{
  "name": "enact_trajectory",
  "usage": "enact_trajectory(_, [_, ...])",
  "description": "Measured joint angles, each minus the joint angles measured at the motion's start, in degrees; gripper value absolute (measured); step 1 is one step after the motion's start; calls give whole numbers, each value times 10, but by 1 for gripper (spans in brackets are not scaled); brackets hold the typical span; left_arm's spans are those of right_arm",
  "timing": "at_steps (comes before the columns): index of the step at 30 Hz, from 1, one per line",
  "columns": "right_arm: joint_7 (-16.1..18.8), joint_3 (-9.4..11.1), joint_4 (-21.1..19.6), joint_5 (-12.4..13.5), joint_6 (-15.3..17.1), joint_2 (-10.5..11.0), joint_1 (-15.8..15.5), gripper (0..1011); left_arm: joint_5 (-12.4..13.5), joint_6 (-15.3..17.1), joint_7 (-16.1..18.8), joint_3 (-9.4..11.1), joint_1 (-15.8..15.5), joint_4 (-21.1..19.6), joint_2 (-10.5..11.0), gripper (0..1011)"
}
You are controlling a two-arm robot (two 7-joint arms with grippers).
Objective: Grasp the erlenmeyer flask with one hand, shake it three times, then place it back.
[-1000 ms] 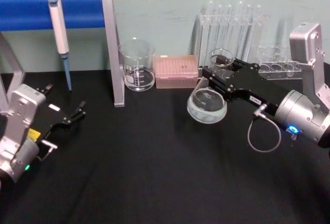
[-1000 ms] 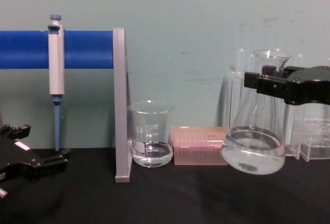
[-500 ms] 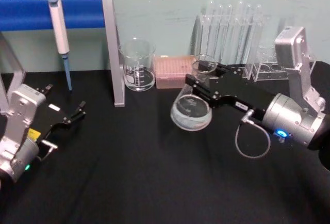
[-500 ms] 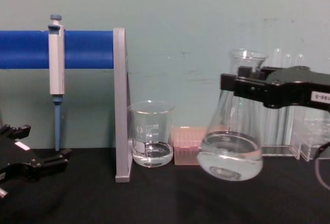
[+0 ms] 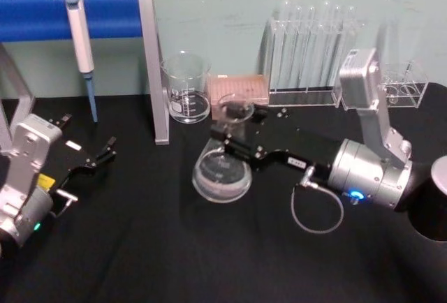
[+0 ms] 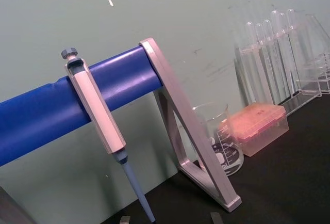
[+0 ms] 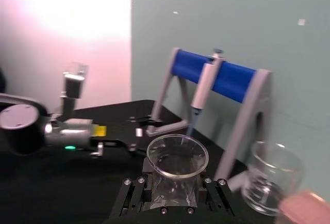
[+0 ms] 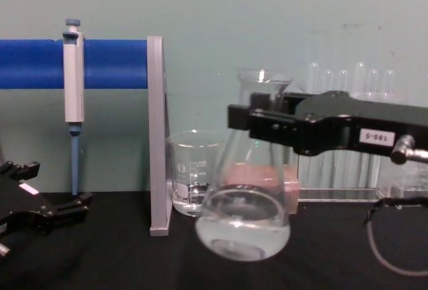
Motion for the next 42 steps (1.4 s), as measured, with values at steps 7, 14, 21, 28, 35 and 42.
enact_trajectory(7, [29,-26,-4,11,-6,7,8,458,0,0,0,0,0,0,0,1001])
enact_trajectory(14, [52,-49,-12,24,-9,15,15,458,0,0,0,0,0,0,0,1001])
enact_trajectory(21, [67,-65,-13,33,-12,23,22,458,0,0,0,0,0,0,0,1001])
enact_trajectory(28, [74,-76,-13,39,-17,28,29,458,0,0,0,0,0,0,0,1001])
enact_trajectory(35, [63,-79,-4,40,-21,26,34,458,0,0,0,0,0,0,0,1001])
enact_trajectory(42, [19,-64,12,28,-25,14,35,458,0,0,0,0,0,0,0,1001])
